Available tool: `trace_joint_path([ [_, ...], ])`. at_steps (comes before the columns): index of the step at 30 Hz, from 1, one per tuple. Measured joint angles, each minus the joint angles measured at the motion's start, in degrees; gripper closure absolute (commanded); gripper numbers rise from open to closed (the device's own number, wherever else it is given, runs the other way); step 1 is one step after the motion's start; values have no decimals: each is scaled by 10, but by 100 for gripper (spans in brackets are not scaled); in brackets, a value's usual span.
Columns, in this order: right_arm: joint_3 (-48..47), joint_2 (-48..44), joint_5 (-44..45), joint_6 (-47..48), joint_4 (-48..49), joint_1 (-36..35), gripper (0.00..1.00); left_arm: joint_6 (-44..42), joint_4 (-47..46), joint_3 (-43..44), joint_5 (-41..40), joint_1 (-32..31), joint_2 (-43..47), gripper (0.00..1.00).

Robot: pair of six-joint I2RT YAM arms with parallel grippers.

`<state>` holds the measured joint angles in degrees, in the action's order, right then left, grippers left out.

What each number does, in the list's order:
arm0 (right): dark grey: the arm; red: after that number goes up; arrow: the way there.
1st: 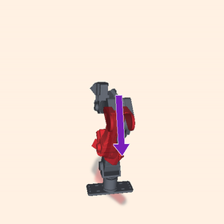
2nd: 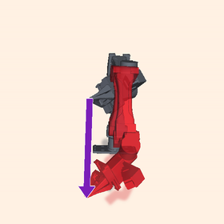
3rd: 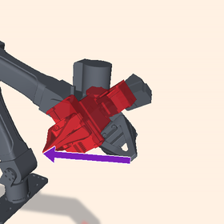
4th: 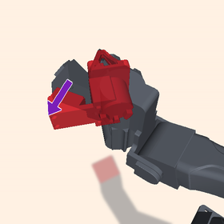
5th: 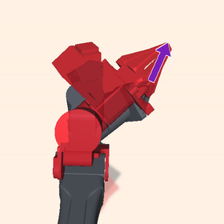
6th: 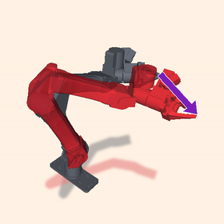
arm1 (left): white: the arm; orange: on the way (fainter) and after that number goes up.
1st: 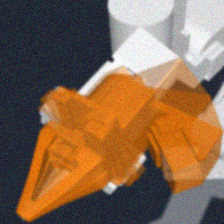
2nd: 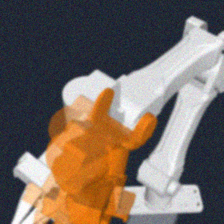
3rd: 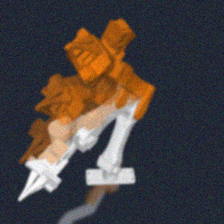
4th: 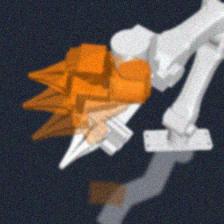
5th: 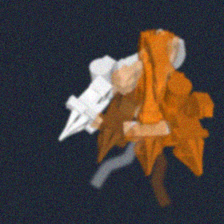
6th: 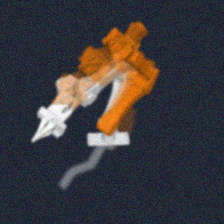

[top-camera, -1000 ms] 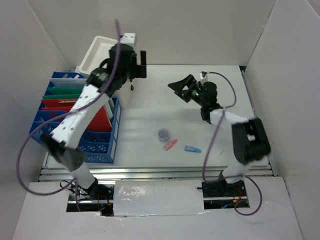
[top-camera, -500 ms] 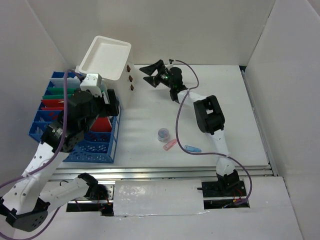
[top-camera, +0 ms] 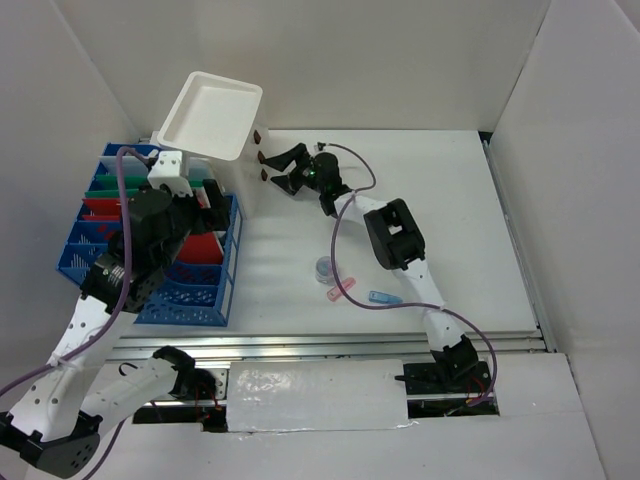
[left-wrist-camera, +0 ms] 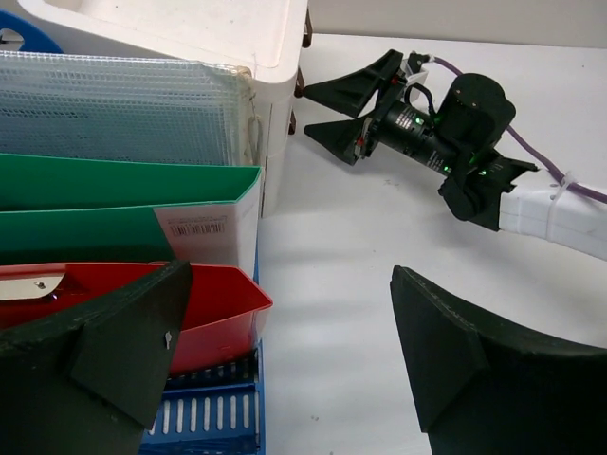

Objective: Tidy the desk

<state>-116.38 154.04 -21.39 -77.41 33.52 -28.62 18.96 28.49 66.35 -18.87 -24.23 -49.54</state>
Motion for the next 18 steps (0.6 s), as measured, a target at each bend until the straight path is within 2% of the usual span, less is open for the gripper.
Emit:
trace_joint_path([
  [4,-5,5,12,-14,24,-4,23,-9,-7,-4,16,0,2,1],
  [8,-51,31,16,-24,36,-5,27,-10,-11,-5,30,1,1,0],
  [13,-52,37,22,-37,58,-4,32,-12,-21,-9,43,1,2,0],
  [18,-52,37,25,-53,92,-2,33,-16,-30,-11,64,1,-2,1],
])
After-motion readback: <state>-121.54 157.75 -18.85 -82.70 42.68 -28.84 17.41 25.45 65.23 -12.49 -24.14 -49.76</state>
